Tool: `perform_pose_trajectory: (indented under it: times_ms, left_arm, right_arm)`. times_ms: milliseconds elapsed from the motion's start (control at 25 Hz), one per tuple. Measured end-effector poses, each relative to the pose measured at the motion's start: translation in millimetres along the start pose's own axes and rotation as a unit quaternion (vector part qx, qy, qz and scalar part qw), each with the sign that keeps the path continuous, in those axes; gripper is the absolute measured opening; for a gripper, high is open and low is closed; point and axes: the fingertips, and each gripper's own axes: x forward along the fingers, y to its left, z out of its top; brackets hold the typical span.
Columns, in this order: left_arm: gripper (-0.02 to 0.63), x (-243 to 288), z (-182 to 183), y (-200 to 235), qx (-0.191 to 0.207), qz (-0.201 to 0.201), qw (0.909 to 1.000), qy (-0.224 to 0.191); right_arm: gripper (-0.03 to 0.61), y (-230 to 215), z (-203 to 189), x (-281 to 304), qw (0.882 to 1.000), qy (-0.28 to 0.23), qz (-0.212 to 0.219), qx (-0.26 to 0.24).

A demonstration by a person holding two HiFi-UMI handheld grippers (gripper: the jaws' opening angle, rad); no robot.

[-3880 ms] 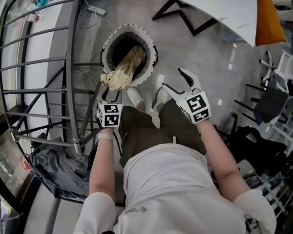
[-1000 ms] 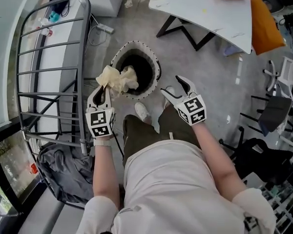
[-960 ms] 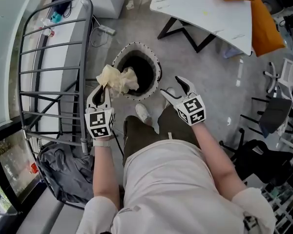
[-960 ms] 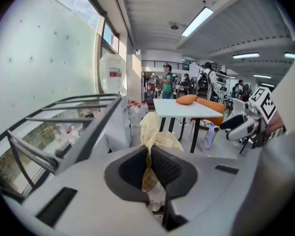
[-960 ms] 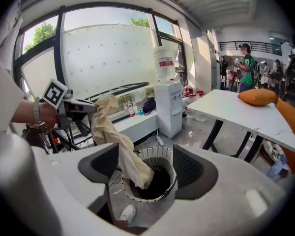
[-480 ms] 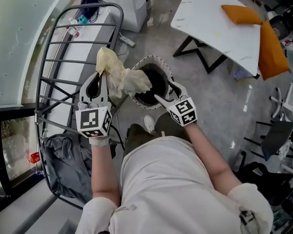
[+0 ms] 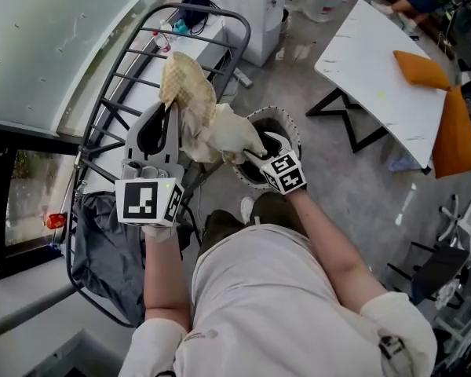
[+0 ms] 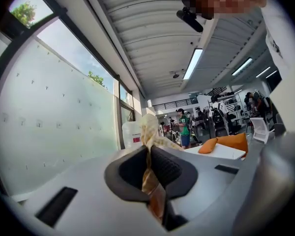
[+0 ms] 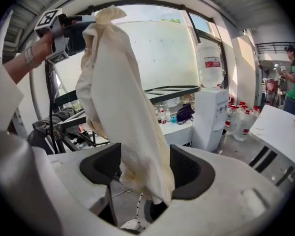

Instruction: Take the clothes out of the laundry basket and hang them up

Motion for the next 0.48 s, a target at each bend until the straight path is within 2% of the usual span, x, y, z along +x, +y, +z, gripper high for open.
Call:
perform_pose_trajectory:
  times_ms: [120,200,360,440,480]
  left_arm:
    - [0.020,-17.1,18.0,10.5,0.000,0.032,0.9994,-0.015]
    - [0.020,-29.5,24.4,16.7,-0.006,0.060,0.9980,-0.019]
    - [0.020,-53.7,27.8,21.2,-0.032,0.106,0.9936,-0.021]
    - [0.020,-70.0,28.9,23.7,-0.024,0.140,0.9897,-0.015]
    - [0.020,-80.1,29.1,25.6,-0.017,0.161,0.9867,-0.011]
  right_arm:
    - [0.300,10.1,-1.9,20.7,0.999,0.028,0.032,-0.020]
    - [0.261,17.4,-7.0,30.5,0.997,0.045,0.058,-0.027]
    - [0.137,30.4,-14.8,44.6,0.991,0.066,0.104,-0.044]
    - [0.014,32.7,-6.7,44.7,0.991,0.059,0.103,-0.068]
    - [0.014,32.8,0.4,42.2,0.991,0.051,0.101,-0.078]
